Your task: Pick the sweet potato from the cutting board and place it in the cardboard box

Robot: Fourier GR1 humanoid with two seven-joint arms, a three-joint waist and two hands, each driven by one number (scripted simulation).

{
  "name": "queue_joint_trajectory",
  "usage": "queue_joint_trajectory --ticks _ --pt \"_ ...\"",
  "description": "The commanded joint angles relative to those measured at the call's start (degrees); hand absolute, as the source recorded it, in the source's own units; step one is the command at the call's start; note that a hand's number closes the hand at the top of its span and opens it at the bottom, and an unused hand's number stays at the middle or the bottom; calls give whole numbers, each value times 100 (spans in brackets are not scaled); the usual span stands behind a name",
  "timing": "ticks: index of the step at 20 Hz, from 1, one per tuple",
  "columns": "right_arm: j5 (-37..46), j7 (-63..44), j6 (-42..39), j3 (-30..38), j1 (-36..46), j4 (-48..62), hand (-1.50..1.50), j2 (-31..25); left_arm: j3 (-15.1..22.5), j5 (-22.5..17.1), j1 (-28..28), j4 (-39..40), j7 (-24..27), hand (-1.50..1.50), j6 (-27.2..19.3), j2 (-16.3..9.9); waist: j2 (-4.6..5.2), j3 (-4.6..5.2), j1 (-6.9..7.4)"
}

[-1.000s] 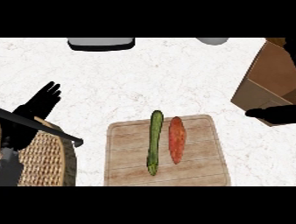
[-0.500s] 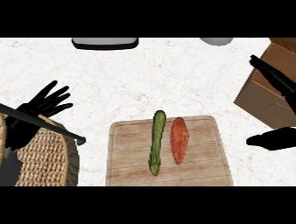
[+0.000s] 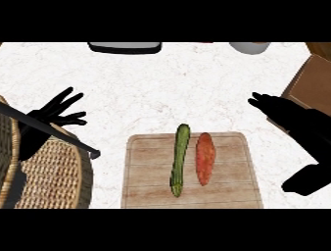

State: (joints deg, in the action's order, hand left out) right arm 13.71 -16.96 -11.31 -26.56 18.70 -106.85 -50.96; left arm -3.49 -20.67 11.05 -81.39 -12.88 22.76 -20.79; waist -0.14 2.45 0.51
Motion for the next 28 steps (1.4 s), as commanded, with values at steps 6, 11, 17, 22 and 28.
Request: queue_joint_trajectory --ticks 6,11,17,22,28 --pt "212 -1769 -716 -749 442 -480 -150 359 81 1275 559 -1133 162 0 -379 -25 -73 -189 88" --pt "9 -2874 -1128 -981 799 -683 -150 850 -78 1856 451 -1186 579 0 -449 185 4 -198 12" --pt "679 -4488 -1301 -1873 1197 -499 -150 2196 334 2583 68 -1173 1290 0 -918 580 9 -232 9" --pt "974 -4996 -1465 -1953 1360 -466 -150 2762 216 2602 162 -987 1327 0 -880 463 1 -239 -36" --pt "1452 -4487 -1361 -1977 1458 611 -150 3206 496 2960 -136 -1092 1600 0 -1187 793 10 -243 10"
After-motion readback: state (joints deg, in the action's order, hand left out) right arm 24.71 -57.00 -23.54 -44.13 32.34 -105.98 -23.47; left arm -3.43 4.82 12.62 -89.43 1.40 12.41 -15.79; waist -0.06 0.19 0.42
